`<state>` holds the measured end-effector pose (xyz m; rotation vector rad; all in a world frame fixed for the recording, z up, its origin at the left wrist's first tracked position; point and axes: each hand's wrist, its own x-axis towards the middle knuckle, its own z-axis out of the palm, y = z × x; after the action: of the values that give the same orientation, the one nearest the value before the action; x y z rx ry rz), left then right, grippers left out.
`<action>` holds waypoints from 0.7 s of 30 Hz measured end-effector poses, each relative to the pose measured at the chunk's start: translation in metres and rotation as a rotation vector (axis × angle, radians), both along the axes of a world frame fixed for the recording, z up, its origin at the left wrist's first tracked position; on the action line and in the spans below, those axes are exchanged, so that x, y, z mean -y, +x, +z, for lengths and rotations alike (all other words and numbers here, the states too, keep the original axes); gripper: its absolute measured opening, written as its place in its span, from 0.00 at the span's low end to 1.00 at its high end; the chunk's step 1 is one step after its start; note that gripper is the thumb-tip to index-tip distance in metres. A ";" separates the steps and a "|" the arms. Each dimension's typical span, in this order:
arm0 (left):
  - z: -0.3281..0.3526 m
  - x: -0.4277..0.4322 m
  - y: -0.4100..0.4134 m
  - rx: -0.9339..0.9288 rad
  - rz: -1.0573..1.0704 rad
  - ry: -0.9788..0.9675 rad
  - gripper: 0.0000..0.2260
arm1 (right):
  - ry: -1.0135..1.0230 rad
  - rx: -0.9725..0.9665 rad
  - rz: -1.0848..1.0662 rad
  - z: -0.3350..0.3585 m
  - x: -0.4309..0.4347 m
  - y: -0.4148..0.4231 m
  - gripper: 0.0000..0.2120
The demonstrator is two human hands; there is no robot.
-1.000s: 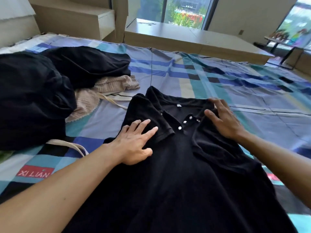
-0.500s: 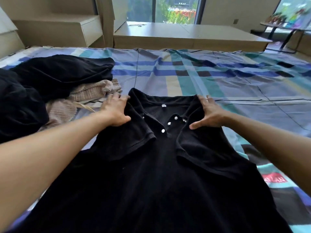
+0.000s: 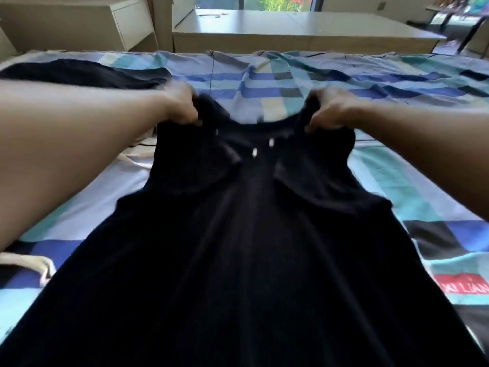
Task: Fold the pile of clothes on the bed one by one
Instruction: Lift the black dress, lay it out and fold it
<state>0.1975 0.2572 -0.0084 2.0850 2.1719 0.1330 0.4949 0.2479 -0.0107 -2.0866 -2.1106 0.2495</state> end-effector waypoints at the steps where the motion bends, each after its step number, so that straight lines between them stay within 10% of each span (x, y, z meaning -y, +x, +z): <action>1: 0.009 -0.004 0.000 0.017 0.041 0.103 0.23 | 0.136 -0.030 -0.040 0.010 -0.004 -0.004 0.25; 13: 0.056 0.113 -0.048 0.476 -0.181 0.281 0.17 | 0.494 -0.271 0.209 0.056 0.114 0.018 0.19; 21: -0.020 0.270 -0.086 0.176 -0.603 0.097 0.11 | 0.190 -0.365 0.442 -0.023 0.279 0.036 0.31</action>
<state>0.1114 -0.0130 -0.0288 2.5617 1.3894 0.3448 0.5308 -0.0314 -0.0342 -1.3342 -2.2292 0.4265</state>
